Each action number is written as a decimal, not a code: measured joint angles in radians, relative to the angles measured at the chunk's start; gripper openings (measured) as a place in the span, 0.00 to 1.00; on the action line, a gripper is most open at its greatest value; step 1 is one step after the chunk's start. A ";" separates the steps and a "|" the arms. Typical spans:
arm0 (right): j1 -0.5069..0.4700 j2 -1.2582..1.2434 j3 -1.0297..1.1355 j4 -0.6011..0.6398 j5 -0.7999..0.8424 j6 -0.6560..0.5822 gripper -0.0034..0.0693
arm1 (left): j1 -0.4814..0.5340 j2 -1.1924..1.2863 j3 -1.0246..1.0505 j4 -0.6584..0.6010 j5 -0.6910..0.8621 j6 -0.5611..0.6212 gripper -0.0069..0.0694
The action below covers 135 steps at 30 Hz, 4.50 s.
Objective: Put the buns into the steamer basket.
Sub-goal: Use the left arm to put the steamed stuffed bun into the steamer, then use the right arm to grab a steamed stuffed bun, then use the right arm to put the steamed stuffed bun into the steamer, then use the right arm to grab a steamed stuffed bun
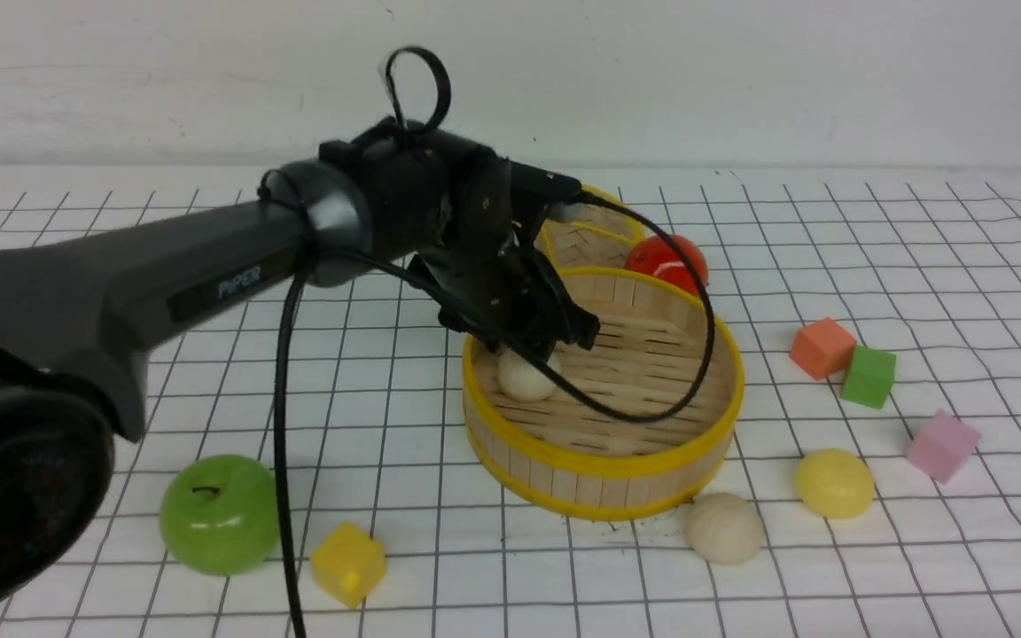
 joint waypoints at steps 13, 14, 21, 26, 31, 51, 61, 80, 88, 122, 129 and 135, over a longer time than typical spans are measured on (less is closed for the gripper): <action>0.000 0.000 0.000 -0.005 0.000 -0.001 0.38 | 0.000 -0.690 0.446 -0.161 -0.085 0.021 0.07; 0.000 0.000 0.000 -0.025 0.000 -0.004 0.38 | 0.000 -0.800 0.576 -0.179 -0.166 0.028 0.07; 0.000 0.000 0.004 -0.082 -0.026 0.002 0.38 | 0.000 -1.343 1.167 -0.249 -0.498 0.050 0.07; 0.000 0.000 0.011 0.091 -0.202 0.172 0.38 | 0.000 -1.706 1.464 -0.320 -0.663 0.050 0.07; 0.000 0.000 0.011 0.245 -0.352 0.319 0.38 | 0.000 -1.917 1.604 -0.327 -0.688 0.050 0.07; 0.081 1.158 -0.927 0.231 0.547 -0.021 0.05 | 0.000 -2.128 1.830 -0.327 -0.638 0.053 0.07; 0.337 1.549 -1.105 0.070 0.523 0.087 0.14 | 0.000 -2.128 1.830 -0.327 -0.606 0.053 0.07; 0.347 1.768 -1.136 0.112 0.286 0.083 0.52 | 0.000 -2.128 1.830 -0.327 -0.604 0.053 0.07; 0.347 1.805 -1.136 0.108 0.243 0.072 0.42 | 0.000 -2.128 1.830 -0.327 -0.604 0.053 0.07; 0.348 1.879 -1.247 0.326 -0.039 -0.183 0.21 | 0.000 -2.128 1.830 -0.327 -0.602 0.053 0.10; 0.348 1.826 -1.254 0.309 -0.025 -0.183 0.66 | 0.000 -2.128 1.830 -0.327 -0.601 0.053 0.11; 0.333 1.621 -1.254 0.246 0.162 -0.156 0.78 | 0.000 -2.128 1.830 -0.327 -0.600 0.053 0.12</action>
